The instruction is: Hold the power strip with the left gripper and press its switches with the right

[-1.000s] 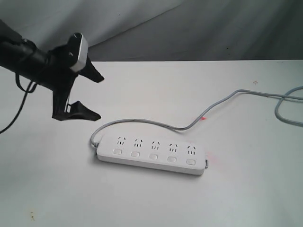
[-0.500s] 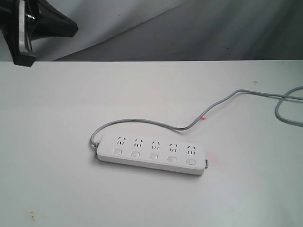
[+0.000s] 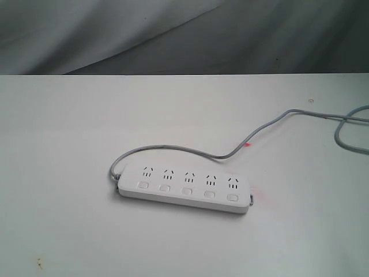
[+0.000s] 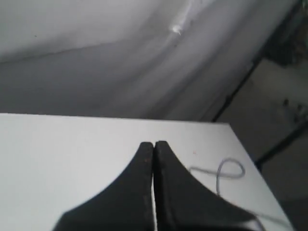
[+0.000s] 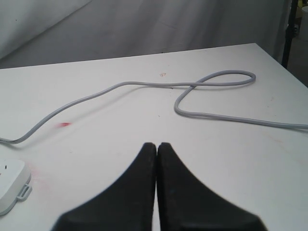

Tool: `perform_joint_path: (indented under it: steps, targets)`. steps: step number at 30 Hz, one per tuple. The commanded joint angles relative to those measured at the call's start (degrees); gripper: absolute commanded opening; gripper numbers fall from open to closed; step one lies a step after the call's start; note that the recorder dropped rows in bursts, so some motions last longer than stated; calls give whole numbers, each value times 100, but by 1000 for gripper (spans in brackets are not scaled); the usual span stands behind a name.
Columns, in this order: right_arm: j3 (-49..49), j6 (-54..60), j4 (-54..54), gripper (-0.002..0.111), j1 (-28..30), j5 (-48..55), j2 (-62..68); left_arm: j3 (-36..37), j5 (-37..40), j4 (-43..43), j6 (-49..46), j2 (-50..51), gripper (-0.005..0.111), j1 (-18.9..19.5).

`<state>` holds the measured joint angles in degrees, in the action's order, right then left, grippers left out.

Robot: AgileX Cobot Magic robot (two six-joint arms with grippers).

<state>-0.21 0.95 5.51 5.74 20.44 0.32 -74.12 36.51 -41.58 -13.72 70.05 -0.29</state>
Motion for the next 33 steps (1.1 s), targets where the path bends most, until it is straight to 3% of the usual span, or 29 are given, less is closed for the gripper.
perform_joint_path:
  steps: [1, 6, 9, 11, 21, 33]
  targets:
    - [21, -16, -42, 0, 44, -90, -32, -21, -1054, 321, 551, -78, 1, -29]
    - [21, -16, -42, 0, 44, -90, -32, -21, -2322, 2289, 551, -299, 1, -18]
    - [21, -16, -42, 0, 44, -90, -32, -21, -2705, 3604, 551, -494, 1, -18]
    - [21, -16, -42, 0, 44, -90, -32, -21, -2771, 3972, 563, -642, 1, -18]
    - [21, -16, -42, 0, 44, -90, -32, -21, -1989, 3709, 673, -1474, 1, -18]
    - [21, -16, -42, 0, 44, -90, -32, -21, -1686, 3800, 1828, -2012, 1, -18]
